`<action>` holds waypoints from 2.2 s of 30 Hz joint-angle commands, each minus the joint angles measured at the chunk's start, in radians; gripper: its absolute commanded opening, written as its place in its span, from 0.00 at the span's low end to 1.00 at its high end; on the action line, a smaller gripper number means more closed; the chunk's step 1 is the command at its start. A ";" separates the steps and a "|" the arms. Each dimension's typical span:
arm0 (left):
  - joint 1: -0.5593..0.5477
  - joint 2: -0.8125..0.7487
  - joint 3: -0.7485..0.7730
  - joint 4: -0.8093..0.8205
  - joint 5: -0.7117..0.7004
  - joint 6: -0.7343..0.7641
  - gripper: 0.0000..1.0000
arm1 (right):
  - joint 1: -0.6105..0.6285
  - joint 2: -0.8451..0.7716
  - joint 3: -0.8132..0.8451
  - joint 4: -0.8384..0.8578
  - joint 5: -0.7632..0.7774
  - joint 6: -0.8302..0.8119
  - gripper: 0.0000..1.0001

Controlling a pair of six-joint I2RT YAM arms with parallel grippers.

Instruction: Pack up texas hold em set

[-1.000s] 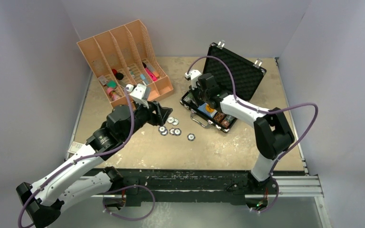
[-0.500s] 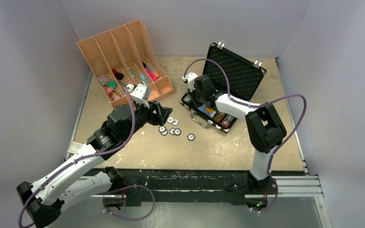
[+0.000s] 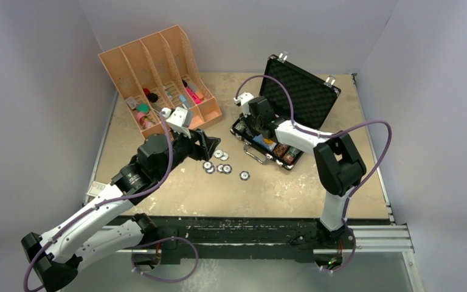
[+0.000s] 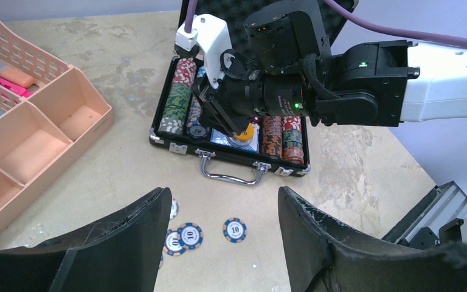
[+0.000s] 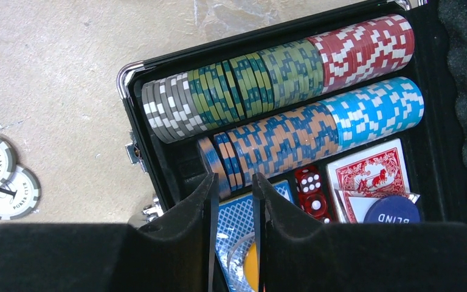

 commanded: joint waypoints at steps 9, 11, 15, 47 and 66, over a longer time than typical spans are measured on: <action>0.002 -0.004 0.018 0.019 -0.050 -0.001 0.64 | 0.003 -0.078 0.067 -0.030 0.007 0.154 0.31; 0.003 0.004 0.021 0.012 -0.067 -0.010 0.64 | 0.002 -0.109 0.064 -0.056 -0.001 0.210 0.32; 0.002 0.015 0.022 -0.005 -0.111 -0.046 0.64 | 0.004 -0.147 0.059 -0.148 -0.021 0.280 0.36; 0.003 -0.062 -0.065 -0.087 -0.425 -0.229 0.73 | 0.264 -0.005 -0.012 -0.521 -0.028 0.666 0.66; 0.003 -0.094 -0.076 -0.082 -0.445 -0.221 0.73 | 0.280 0.105 0.033 -0.603 0.083 0.692 0.46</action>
